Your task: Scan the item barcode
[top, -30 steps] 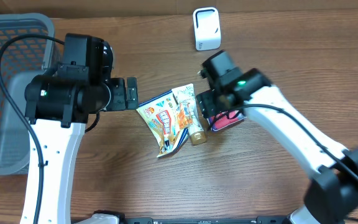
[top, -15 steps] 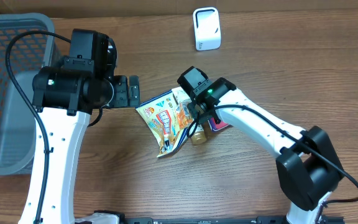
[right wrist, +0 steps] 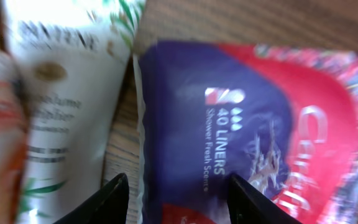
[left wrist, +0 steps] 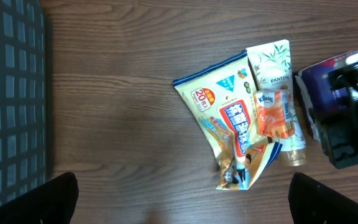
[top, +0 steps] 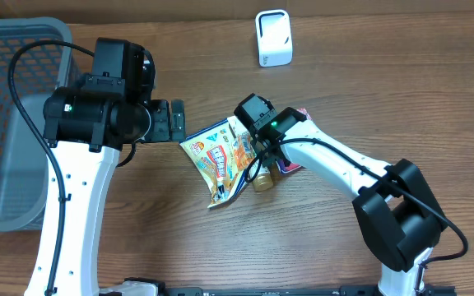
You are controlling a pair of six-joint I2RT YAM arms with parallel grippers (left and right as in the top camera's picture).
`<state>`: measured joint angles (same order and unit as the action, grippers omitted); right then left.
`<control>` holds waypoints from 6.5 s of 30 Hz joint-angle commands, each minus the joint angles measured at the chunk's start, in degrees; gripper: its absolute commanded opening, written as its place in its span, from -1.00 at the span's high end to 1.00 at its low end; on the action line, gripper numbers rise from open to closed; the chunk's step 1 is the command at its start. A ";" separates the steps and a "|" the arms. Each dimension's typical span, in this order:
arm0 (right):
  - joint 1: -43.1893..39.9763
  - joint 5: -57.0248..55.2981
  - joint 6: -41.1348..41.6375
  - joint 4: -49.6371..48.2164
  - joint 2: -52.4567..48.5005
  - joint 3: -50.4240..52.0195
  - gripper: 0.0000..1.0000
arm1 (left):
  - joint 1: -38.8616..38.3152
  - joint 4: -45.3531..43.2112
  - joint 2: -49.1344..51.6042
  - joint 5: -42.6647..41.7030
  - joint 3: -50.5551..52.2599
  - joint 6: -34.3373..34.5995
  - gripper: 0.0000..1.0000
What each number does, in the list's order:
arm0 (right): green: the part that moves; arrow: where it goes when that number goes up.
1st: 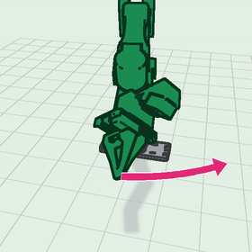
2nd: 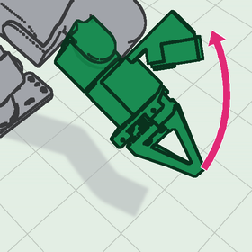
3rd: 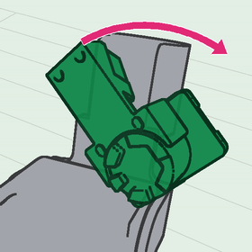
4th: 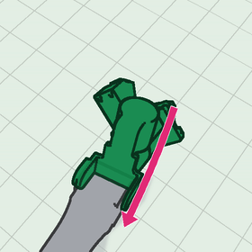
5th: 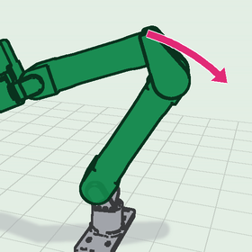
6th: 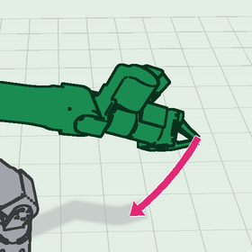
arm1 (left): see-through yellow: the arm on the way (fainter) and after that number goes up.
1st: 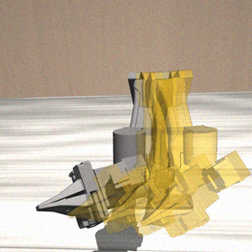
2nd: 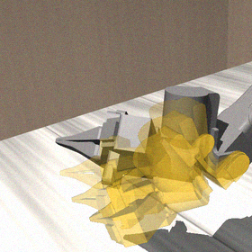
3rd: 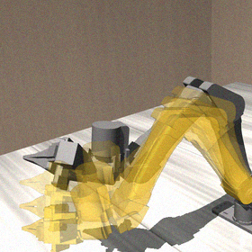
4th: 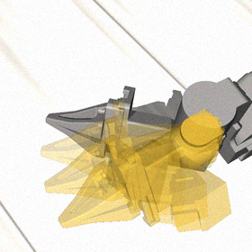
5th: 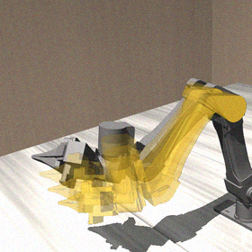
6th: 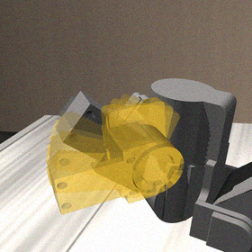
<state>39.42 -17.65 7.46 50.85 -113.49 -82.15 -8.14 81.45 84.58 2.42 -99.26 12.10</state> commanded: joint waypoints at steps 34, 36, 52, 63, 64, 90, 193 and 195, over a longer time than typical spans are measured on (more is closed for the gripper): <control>-10.51 28.24 4.20 14.08 3.85 -19.56 0.93 | 0.28 -0.04 0.46 0.59 -1.07 0.76 -0.99; -13.33 36.06 2.49 14.23 4.83 -19.56 0.93 | 0.28 -0.04 0.46 0.59 -1.07 0.76 -0.99; -17.79 39.28 -5.16 9.31 4.72 -12.17 -0.19 | 0.28 -0.04 0.46 0.59 -1.07 0.79 -1.00; -2.23 7.06 3.72 5.64 -1.46 -12.02 -0.60 | 0.28 -0.04 0.46 0.61 -1.07 0.79 -1.00; -1.14 3.48 4.98 5.64 -2.56 -12.02 -0.60 | 0.28 -0.02 0.46 0.59 -1.07 0.76 -0.99; 1.09 -1.62 10.54 21.09 -11.13 -28.13 0.93 | 0.28 -0.02 0.46 0.61 -1.07 0.79 -1.00; -43.47 52.35 -8.15 25.14 -10.27 -13.33 -0.95 | 0.24 -0.04 0.46 0.61 -1.07 0.76 -0.99; -42.82 52.54 -6.88 21.44 -10.27 -10.03 -0.88 | 0.24 -0.04 0.46 0.61 -1.07 0.76 -1.00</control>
<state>-4.40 30.98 0.82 75.57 -123.39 -95.88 -8.14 81.45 84.58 2.42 -99.29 12.10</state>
